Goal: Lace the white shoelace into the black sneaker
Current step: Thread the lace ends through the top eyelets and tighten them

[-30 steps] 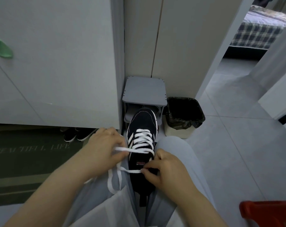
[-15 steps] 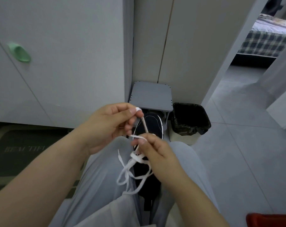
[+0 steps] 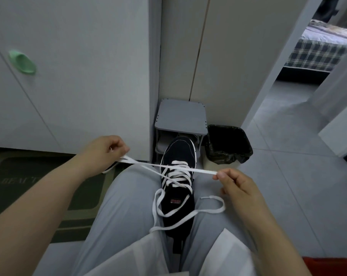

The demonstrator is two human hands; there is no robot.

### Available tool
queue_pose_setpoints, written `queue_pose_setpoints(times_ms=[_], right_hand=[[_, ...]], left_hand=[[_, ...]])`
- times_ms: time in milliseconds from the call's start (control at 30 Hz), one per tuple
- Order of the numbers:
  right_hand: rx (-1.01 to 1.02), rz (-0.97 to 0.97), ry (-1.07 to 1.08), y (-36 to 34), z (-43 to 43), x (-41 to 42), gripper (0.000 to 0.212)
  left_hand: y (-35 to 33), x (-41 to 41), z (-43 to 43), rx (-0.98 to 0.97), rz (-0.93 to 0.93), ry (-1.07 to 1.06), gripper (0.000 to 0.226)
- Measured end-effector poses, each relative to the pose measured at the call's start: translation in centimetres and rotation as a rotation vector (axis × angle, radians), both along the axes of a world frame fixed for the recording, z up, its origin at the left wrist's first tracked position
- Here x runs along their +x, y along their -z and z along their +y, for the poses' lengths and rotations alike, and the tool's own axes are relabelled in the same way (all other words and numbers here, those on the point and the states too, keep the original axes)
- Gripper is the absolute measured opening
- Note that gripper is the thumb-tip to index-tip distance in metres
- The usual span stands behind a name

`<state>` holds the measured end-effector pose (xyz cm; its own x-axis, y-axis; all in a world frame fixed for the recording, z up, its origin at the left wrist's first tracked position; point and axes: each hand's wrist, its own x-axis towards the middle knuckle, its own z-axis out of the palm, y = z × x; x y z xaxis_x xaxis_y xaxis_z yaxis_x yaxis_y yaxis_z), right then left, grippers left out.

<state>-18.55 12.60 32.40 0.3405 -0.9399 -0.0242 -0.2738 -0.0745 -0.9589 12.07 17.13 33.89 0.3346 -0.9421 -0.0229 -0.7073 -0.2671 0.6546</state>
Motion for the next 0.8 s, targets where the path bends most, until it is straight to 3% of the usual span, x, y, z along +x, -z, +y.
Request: queue_pose_setpoints(times_ms=[167, 233, 333, 400, 467, 633, 700, 800], right_hand=[[-0.023, 0.080, -0.080, 0.1, -0.2, -0.6, 0.030], [0.002, 0.086, -0.175, 0.0, 0.3, 0.4, 0.031], [-0.085, 0.154, -0.351, -0.6, 1.3, 2.6, 0.033], [-0.235, 0.175, -0.428, -0.9, 1.7, 4.0, 0.030], [-0.261, 0.137, -0.369, -0.7, 2.0, 4.9, 0.025], [-0.029, 0.063, -0.061, 0.4, 1.9, 5.6, 0.011], [-0.006, 0.145, -0.020, 1.3, 2.0, 5.8, 0.011], [-0.040, 0.350, -0.029, 2.6, 2.7, 6.7, 0.028]], left_hand=[[1.6, 0.2, 0.5, 0.155, -0.229, 0.087, 0.023], [1.8, -1.6, 0.5, 0.053, -0.304, 0.160, 0.030], [0.2, -6.2, 0.8, -0.213, -0.133, 0.388, 0.035], [-0.9, -9.3, 1.4, -0.178, 0.068, 0.513, 0.031], [-0.8, -11.0, 1.8, -0.076, 0.173, 0.559, 0.030], [1.1, -9.2, 2.1, -0.095, 0.108, 0.376, 0.010], [1.9, -8.2, 2.4, -0.125, 0.026, 0.268, 0.013], [3.1, -7.6, 2.9, -0.149, -0.038, 0.144, 0.019]])
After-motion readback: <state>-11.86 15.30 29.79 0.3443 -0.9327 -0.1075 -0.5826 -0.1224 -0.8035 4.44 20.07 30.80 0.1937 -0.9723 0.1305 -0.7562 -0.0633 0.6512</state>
